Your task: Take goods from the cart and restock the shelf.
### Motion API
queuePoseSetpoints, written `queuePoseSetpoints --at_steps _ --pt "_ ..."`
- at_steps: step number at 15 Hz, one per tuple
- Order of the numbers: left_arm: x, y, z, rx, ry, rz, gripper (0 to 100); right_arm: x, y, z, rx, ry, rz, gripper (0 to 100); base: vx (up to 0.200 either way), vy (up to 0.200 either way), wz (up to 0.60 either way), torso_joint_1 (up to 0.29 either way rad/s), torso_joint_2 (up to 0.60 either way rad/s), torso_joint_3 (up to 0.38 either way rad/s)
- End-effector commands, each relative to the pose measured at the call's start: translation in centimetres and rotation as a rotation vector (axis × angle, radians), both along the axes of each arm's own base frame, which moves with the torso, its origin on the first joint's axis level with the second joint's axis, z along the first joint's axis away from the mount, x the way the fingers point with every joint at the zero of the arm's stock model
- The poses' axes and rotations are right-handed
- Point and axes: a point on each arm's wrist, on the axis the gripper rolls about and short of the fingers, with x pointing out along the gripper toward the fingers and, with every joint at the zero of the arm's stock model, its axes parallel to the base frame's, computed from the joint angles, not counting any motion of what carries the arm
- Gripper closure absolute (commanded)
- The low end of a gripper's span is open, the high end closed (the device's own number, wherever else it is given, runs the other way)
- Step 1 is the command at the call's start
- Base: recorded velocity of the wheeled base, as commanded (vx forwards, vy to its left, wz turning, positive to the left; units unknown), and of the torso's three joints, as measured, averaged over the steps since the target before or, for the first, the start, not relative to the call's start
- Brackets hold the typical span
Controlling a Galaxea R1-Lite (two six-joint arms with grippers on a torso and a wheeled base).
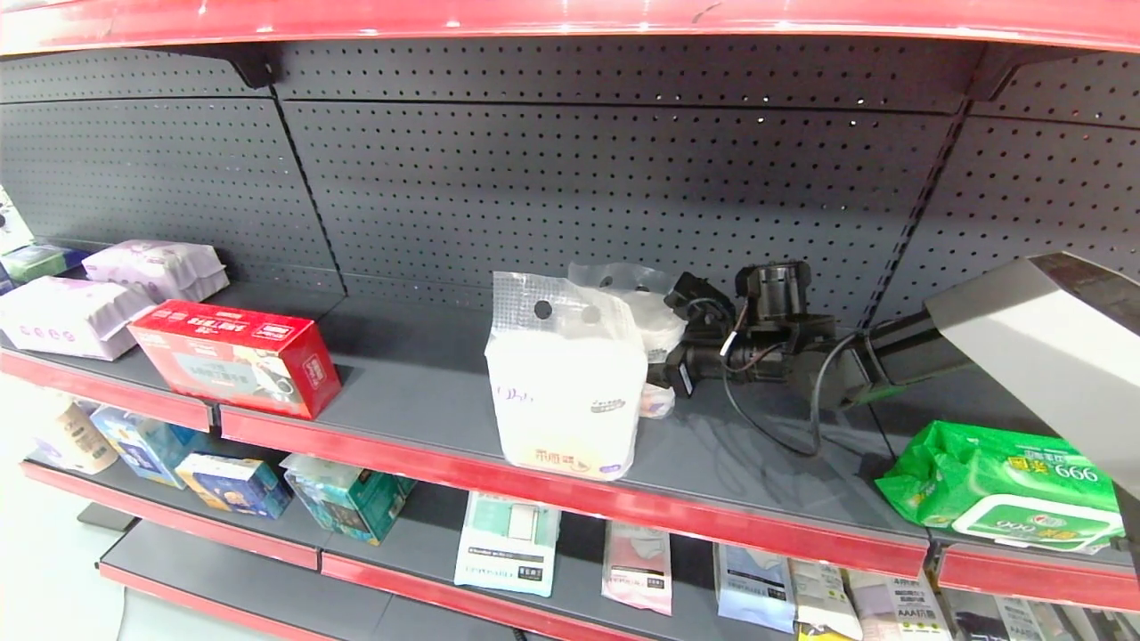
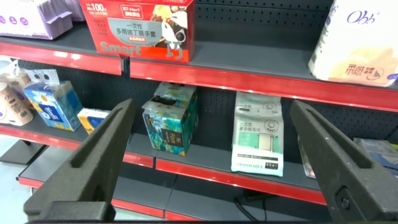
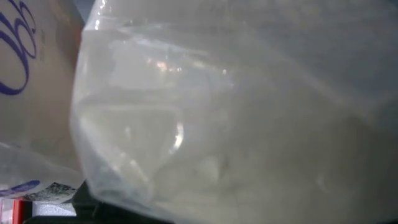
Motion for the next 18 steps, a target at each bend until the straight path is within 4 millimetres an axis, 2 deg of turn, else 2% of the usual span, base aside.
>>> queuePoseSetpoints --at_steps 1,6,18 --pt "0.01 0.00 0.00 0.000 0.001 0.000 0 0.05 0.05 -0.13 -0.003 0.002 0.000 100 0.000 0.000 0.00 0.000 0.00 0.000" --pt "0.01 0.00 0.00 0.000 0.001 0.000 0 0.03 0.66 0.08 0.031 0.046 -0.034 100 0.000 0.000 0.00 0.000 0.00 0.000" --pt "0.01 0.00 0.00 0.000 0.001 0.000 0 0.47 -0.21 -0.04 -0.011 0.028 -0.140 100 0.000 0.000 0.00 0.000 0.00 0.000"
